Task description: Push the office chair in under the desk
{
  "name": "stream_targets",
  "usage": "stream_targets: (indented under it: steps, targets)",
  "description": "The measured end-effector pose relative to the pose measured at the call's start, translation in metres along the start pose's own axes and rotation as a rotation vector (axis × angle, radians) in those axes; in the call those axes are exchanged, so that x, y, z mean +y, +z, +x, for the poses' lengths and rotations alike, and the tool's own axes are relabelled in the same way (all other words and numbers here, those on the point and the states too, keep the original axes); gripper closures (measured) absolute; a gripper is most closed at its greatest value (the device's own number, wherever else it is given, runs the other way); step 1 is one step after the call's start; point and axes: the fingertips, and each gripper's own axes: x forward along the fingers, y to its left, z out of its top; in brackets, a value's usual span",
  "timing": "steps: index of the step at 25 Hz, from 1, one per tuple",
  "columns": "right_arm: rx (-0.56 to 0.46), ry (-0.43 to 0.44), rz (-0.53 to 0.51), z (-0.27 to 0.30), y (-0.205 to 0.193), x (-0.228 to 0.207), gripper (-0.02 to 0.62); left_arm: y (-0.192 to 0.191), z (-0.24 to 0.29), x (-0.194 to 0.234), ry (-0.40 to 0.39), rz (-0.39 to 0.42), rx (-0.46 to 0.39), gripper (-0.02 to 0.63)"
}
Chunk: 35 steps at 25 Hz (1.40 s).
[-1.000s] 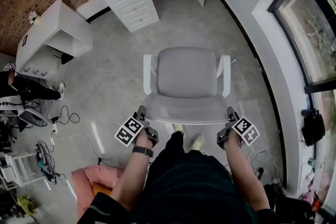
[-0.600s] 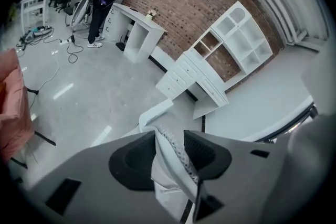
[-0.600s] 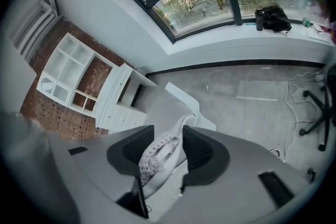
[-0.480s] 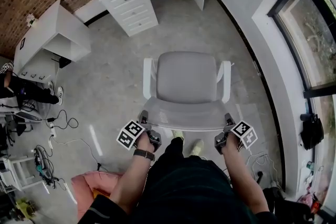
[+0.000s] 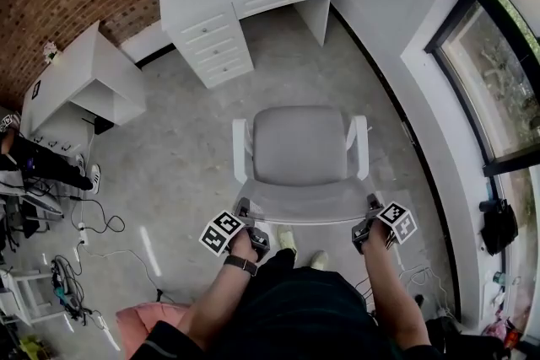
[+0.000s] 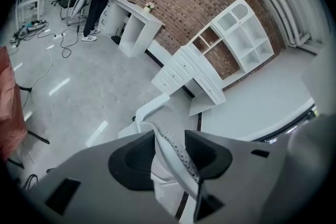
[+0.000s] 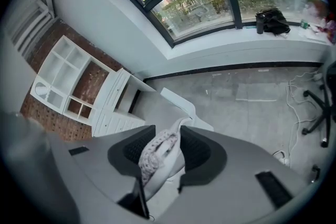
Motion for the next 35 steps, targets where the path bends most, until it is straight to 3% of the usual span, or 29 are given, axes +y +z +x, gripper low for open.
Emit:
stream_targets:
  steps: [6,19,35]
  targets:
    - [-0.024,-0.019,0.026,0.014,0.012,0.012,0.462,0.015,0.024,-0.021,-0.023,0.014,0.031,0.439]
    - [-0.044,-0.017,0.050,0.061,0.059,0.048,0.456,0.048,0.089,-0.083,-0.065,-0.010,0.008,0.445]
    - [0.018,0.023,-0.034,0.151,0.176,0.104,0.453,0.045,0.165,-0.169,-0.021,-0.075,-0.035,0.446]
